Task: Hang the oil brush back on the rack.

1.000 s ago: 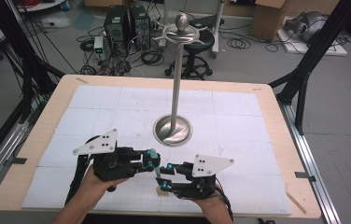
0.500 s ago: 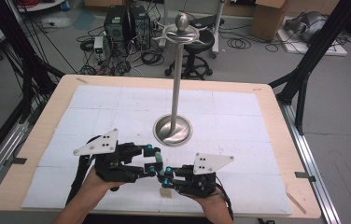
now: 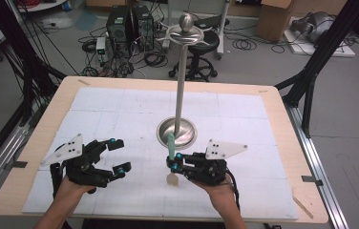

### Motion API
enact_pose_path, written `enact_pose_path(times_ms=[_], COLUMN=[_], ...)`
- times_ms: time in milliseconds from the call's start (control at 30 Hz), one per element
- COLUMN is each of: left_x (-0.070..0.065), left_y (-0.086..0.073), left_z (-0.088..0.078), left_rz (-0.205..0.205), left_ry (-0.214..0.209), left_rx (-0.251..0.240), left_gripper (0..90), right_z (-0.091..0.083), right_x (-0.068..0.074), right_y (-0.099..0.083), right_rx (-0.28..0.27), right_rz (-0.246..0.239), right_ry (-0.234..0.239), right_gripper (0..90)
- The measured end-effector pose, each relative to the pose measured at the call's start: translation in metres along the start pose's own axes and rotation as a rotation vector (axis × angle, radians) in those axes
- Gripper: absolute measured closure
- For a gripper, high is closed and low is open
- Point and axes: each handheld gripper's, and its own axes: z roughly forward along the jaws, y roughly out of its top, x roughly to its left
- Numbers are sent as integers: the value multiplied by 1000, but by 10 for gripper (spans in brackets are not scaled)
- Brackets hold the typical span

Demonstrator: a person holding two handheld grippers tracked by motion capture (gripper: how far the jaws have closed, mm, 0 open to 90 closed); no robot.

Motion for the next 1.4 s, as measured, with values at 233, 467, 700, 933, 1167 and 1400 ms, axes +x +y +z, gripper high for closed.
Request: enact_pose_path(times_ms=[233, 467, 700, 933, 1167, 1400], left_x=[12, 13, 14, 14, 14, 13], left_y=[-16, -18, -19, -20, -19, -19], left_z=[-11, -14, -16, -16, -16, -16], left_rz=[-11, 3, 1, -1, -8, -11], left_ry=[46, 59, 59, 55, 50, 45], left_rx=[0, -5, -11, -13, -20, -23], left_gripper=[175, 176, 177, 178, 181, 181], right_z=[-2, -2, -1, 3, 3, 3], right_x=[-15, -28, -39, -48, -59, -69], right_y=[25, 61, 95, 121, 136, 138], right_rx=[-13, -55, -56, -80, -108, -112], right_rz=[0, -18, -36, -38, -25, -1], right_ry=[-30, -44, -51, -29, -24, -32], right_gripper=[839, 838, 838, 838, 838, 838])
